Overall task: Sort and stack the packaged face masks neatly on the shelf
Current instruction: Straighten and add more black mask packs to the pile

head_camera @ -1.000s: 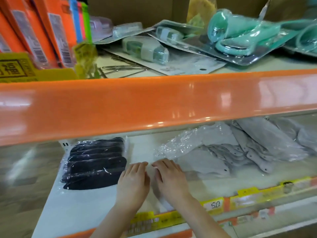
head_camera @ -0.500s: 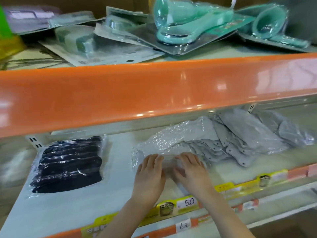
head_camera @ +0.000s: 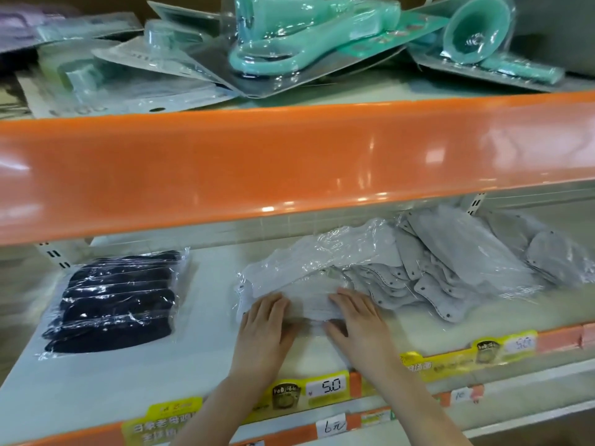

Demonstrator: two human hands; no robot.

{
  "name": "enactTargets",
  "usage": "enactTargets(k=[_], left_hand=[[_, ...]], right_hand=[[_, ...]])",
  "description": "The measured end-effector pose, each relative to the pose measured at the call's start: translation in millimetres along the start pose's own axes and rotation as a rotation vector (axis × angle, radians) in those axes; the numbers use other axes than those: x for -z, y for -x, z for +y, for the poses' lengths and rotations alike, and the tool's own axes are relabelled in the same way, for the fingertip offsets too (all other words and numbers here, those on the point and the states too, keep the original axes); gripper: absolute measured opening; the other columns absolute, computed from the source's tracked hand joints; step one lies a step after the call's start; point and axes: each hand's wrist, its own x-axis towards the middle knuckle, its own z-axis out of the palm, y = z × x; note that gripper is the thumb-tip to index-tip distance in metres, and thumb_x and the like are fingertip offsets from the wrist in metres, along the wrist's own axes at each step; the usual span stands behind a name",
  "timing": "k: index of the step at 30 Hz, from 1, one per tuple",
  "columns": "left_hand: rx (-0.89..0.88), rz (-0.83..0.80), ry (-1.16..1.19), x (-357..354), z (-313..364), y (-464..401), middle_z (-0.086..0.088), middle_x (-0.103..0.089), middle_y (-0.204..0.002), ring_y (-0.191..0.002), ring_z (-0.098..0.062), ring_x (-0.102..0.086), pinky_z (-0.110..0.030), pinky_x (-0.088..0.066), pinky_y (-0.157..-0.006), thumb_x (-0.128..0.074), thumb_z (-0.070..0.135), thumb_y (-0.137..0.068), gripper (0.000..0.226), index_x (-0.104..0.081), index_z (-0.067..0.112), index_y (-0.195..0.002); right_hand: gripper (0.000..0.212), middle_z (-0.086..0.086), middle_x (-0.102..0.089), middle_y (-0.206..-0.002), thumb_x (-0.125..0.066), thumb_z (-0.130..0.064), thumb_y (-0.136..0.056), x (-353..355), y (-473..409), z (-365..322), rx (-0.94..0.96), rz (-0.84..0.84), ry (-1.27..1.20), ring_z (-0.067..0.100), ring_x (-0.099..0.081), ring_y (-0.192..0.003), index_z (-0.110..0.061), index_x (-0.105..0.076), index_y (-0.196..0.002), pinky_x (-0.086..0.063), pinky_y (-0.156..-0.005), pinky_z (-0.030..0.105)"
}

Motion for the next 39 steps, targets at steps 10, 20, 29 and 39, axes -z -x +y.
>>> enactTargets(k=[10,20,29,39], left_hand=[[0.058,0.127,0.219,9.6,3.3,1.7,0.017,-0.062,-0.093,-0.091,-0.011,-0.049,-0.017,-0.038,-0.079,-0.053,0.028,-0.076,0.019,-0.061,0.029,-0.094],[0.448,0.197,0.632,37.1,17.9,-11.3,0.025,-0.067,-0.087,-0.078,0.001,-0.062,-0.012,-0.044,-0.07,-0.064,0.007,-0.089,0.027,-0.067,0.033,-0.082],[0.64,0.293,0.831,61.4,10.6,-30.7,0.009,-0.067,-0.074,-0.065,0.003,-0.058,-0.016,-0.045,-0.065,-0.06,0.007,-0.092,0.019,-0.065,0.022,-0.082],[0.882,0.374,0.991,51.9,2.0,-36.6,-0.004,-0.063,-0.086,-0.073,-0.02,-0.057,-0.028,-0.047,-0.067,-0.055,0.009,-0.096,0.01,-0.059,0.011,-0.104]], right_hand=[[0.037,-0.005,-0.066,-0.092,-0.039,-0.026,-0.082,8.2,4.3,2.1,-0.068,0.098,-0.232,0.018,-0.063,-0.088,-0.023,-0.069,-0.102,-0.046,-0.073,0.026],[0.014,-0.015,-0.064,-0.088,-0.068,-0.008,-0.086,16.6,3.2,2.7,-0.174,0.188,-0.439,0.0,-0.059,-0.081,-0.018,-0.069,-0.096,-0.044,-0.067,0.01],[0.038,-0.017,-0.067,-0.081,-0.06,0.001,-0.089,45.0,-10.4,3.0,-0.329,0.243,-0.699,0.004,-0.062,-0.074,-0.037,-0.059,-0.096,-0.051,-0.065,0.02],[0.038,0.006,-0.059,-0.111,-0.059,-0.003,-0.078,27.8,-13.6,-0.4,-0.05,0.209,-0.278,0.025,-0.052,-0.102,-0.011,-0.059,-0.116,-0.044,-0.086,0.029]])
